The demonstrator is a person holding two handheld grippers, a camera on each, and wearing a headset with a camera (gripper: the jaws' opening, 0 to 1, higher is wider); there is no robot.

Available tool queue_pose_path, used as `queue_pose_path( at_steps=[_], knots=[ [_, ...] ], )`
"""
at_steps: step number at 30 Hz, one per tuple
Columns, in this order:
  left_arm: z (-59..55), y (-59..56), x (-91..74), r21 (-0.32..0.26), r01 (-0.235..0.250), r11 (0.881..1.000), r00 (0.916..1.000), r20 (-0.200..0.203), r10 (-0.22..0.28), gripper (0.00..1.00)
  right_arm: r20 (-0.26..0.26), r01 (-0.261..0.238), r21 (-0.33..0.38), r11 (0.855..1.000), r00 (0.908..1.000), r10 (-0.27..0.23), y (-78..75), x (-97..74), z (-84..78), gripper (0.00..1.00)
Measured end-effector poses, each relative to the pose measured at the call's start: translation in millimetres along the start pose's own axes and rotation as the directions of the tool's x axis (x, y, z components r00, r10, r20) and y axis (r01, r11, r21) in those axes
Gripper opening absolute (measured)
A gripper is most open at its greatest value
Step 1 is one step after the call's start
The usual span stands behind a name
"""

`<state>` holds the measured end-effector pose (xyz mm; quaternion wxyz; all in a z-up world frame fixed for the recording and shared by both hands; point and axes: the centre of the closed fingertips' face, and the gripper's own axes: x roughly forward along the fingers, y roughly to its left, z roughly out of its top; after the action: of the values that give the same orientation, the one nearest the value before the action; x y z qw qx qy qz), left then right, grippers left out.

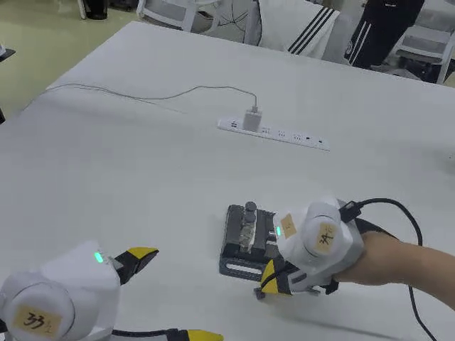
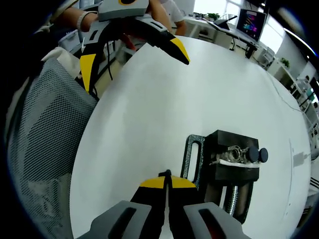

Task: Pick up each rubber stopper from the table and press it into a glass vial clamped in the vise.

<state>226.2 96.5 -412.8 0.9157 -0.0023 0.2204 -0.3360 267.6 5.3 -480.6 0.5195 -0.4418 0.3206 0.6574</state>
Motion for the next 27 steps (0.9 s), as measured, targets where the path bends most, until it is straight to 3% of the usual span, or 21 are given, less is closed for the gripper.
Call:
queue_pose_path(
  at_steps=[2,5,10,12,16,21,22,24,27],
  knots=[
    [0.7,-0.4,0.4,-0.007,-0.001,1.0,1.0,-0.001,0.001,0.85,0.029,0.011,0.041,0.999,0.9995,-0.012,1.0,-0.4,2.7,0.0],
    [-3.3,1.8,1.6,-0.019,-0.012,1.0,0.9996,-0.024,0.012,0.84,0.08,0.073,0.084,0.994,0.9936,-0.079,-7.1,-8.0,8.4,0.0],
    [-2.6,-1.0,5.4,-0.026,0.01,1.0,0.999,-0.043,-0.011,0.8,0.136,0.149,0.119,0.982,0.9768,-0.165,-14.5,-32.8,16.4,0.0],
    [1.5,-1.3,7.5,-0.024,0.019,1.0,0.9991,-0.038,-0.02,0.8,0.156,0.188,0.116,0.975,0.9663,-0.205,-17.9,-44.4,19.9,0.0],
    [9.0,-0.1,11.9,-0.025,0.036,0.999,0.998,-0.051,-0.037,0.75,0.194,0.284,0.107,0.953,0.9339,-0.3,-25.1,-67.9,28.8,0.0],
    [32.6,-4.3,17.8,-0.085,0.088,0.993,0.9961,-0.001,-0.088,0.66,0.243,0.406,0.095,0.909,0.8762,-0.416,-30.0,-96.2,41.3,0.0],
    [38.8,-6.7,19.9,-0.111,0.107,0.988,0.9942,0.017,-0.106,0.63,0.249,0.409,0.094,0.908,0.873,-0.419,-27.0,-99.9,43.7,0.0],
    [47.5,-11.0,22.8,-0.158,0.142,0.977,0.9898,0.038,-0.138,0.56,0.269,0.445,0.076,0.892,0.8526,-0.448,-26.3,-108.3,50.1,0.0],
    [59.7,-15.9,26.3,-0.202,0.182,0.962,0.9823,0.08,-0.17,0.46,0.284,0.475,0.045,0.879,0.8371,-0.467,-21.9,-117.1,56.9,0.0]
  ],
)
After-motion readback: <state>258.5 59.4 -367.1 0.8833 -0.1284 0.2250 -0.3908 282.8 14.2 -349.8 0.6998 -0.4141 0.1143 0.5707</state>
